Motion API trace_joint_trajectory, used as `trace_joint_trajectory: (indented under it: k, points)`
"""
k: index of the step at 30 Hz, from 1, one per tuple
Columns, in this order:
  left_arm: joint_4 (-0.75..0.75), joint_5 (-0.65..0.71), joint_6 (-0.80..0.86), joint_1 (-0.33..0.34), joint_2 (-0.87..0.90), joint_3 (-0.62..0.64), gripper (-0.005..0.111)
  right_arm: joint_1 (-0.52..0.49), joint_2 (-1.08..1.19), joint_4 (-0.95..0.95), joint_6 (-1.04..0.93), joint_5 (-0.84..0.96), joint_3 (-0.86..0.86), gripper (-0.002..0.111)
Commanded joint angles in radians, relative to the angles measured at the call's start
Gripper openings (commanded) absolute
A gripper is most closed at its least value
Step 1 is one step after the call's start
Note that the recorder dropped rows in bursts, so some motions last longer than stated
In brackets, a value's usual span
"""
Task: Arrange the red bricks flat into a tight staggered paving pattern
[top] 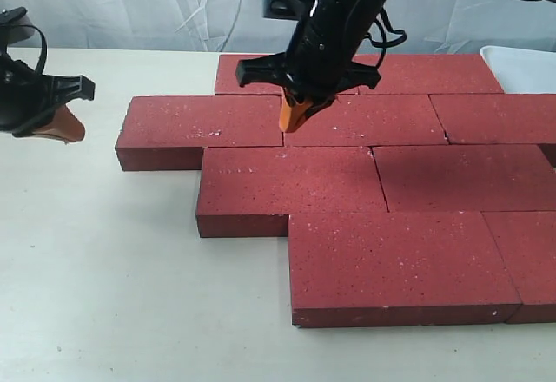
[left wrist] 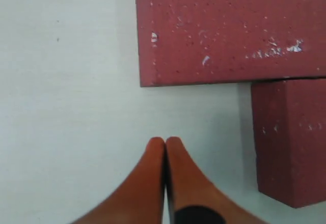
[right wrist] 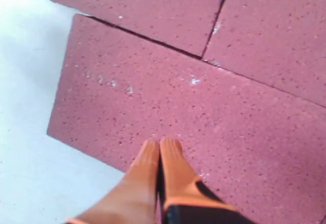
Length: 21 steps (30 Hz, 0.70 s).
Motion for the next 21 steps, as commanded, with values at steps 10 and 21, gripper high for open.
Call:
trace_joint_trajectory:
  k: [10, 21]
  points:
    - [0.491, -0.023, -0.499, -0.364, -0.182, 0.051, 0.000, 0.111, -0.041, -0.011, -0.005, 0.032, -0.003, 0.000]
    - [0.594, 0.026, -0.568, -0.395, -0.235, 0.051, 0.000, 0.055, -0.255, -0.151, 0.040, -0.131, 0.260, 0.000]
